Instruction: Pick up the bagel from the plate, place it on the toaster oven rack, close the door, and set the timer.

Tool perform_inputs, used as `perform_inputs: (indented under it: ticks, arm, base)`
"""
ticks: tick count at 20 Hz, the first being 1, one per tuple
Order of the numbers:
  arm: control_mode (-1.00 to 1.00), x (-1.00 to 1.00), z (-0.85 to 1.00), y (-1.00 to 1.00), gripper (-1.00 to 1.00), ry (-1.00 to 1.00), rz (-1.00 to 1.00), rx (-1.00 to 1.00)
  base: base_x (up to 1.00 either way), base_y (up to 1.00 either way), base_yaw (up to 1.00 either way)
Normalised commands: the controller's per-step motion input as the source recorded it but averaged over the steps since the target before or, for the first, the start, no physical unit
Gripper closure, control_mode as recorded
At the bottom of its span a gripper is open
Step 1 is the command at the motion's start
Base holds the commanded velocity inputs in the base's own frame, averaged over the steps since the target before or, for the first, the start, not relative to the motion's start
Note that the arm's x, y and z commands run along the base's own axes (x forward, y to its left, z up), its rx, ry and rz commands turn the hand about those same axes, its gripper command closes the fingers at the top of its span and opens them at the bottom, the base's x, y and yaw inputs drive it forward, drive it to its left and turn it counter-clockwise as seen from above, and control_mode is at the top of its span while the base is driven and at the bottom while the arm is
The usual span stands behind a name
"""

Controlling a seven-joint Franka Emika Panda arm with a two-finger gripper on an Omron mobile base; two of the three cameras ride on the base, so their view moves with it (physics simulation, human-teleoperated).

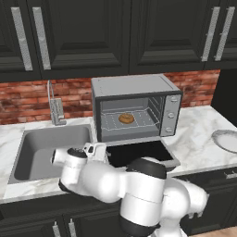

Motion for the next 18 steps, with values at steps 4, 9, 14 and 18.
perform_inputs:
  ticks: [4, 9, 14, 18]
  arm:
    - [-1.0, 0.0, 0.0, -0.35, -1.0, 0.0, -0.04, -0.04]
    - [-1.0, 0.0, 0.0, -0.52, -1.0, 0.0, -0.01, -0.05]
    - [-1.0, 0.02, 0.13, -0.34, -1.0, -0.01, 0.03, -0.08]
    - [-1.0, 0.15, 0.35, -0.17, -1.0, -0.07, 0.18, -0.12]
  base:
    - [0.0, 0.0, 0.0]
    - [0.0, 0.0, 0.0]
    - [0.0, 0.0, 0.0]
    - [0.0, 0.0, 0.0]
